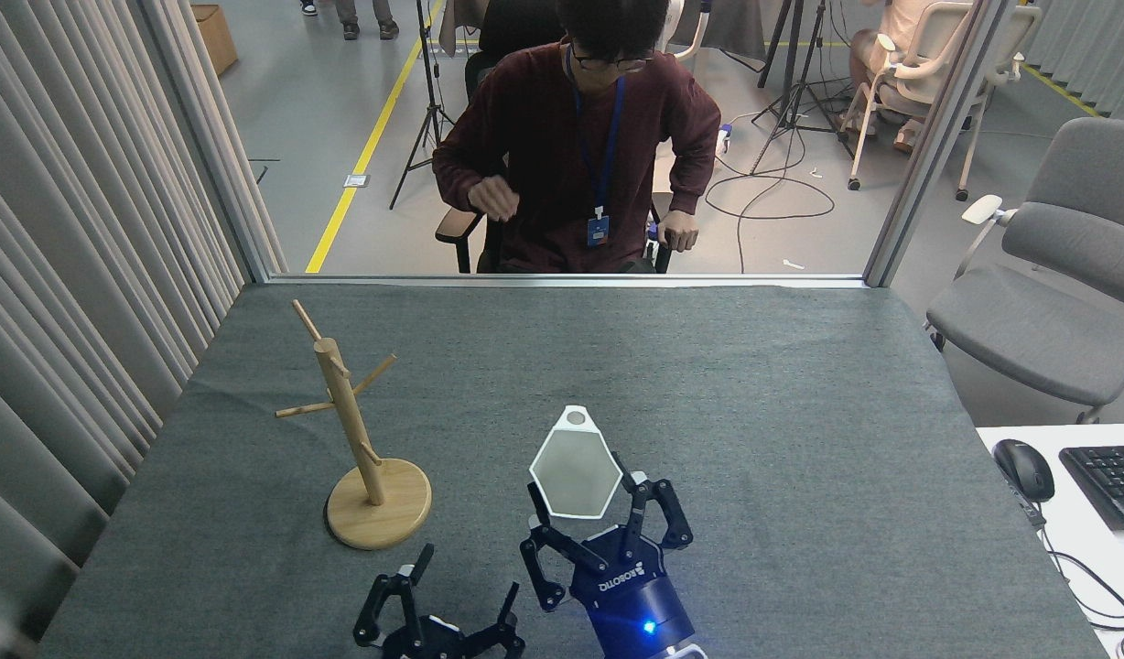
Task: Hang cup on storage rack
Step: 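Grasp the cup with the left gripper beside the right gripper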
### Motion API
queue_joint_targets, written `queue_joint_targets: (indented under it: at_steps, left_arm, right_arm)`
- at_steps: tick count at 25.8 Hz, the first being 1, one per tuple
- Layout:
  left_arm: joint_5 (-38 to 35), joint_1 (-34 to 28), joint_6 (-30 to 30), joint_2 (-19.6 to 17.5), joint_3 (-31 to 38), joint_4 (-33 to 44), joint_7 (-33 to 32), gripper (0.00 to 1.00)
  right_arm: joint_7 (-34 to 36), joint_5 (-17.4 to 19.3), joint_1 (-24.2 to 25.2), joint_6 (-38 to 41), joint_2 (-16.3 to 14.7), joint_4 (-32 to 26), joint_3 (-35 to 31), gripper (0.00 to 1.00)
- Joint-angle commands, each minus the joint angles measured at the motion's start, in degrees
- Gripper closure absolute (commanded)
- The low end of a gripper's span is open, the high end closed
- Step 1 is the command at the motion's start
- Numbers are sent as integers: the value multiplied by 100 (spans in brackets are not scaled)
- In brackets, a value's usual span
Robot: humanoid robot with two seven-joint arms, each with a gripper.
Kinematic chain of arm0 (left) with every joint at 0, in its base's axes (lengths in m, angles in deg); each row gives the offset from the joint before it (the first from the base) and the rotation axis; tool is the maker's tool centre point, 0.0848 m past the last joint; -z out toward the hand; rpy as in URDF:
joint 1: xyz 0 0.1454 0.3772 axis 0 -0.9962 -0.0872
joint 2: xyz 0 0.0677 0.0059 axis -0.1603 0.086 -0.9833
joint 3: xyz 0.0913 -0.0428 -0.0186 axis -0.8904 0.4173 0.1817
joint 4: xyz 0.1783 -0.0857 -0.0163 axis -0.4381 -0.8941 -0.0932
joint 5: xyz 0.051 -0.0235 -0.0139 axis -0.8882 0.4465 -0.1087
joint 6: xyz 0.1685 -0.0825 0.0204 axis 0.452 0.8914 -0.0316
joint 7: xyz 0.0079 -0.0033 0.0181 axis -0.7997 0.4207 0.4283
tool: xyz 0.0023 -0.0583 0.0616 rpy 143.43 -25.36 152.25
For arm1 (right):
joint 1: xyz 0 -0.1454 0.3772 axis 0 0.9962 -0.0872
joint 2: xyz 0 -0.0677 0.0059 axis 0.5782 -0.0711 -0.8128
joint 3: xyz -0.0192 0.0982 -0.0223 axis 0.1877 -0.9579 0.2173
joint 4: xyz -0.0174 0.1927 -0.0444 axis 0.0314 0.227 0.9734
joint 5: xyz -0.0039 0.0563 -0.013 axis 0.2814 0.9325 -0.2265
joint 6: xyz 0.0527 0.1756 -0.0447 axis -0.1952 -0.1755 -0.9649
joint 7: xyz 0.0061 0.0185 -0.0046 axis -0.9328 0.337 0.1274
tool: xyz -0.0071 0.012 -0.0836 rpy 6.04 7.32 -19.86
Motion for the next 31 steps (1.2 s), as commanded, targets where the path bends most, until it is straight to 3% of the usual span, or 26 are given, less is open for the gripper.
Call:
queue_joint_targets:
  at_steps: [1,12,31]
  left_arm:
    - [-91,14,259,30,-453,-77,-16,1]
    - [5,304,294,118,-497,-622,-33,1]
    - [243,638,241,135,-435,-551,-42,1]
  right_arm:
    - [-11,-118,13,-10,24,8,312,41]
    - [16,-214,479,16,6,-185,453,40]
    - [165,-214,760,25,-64,-27,602,40]
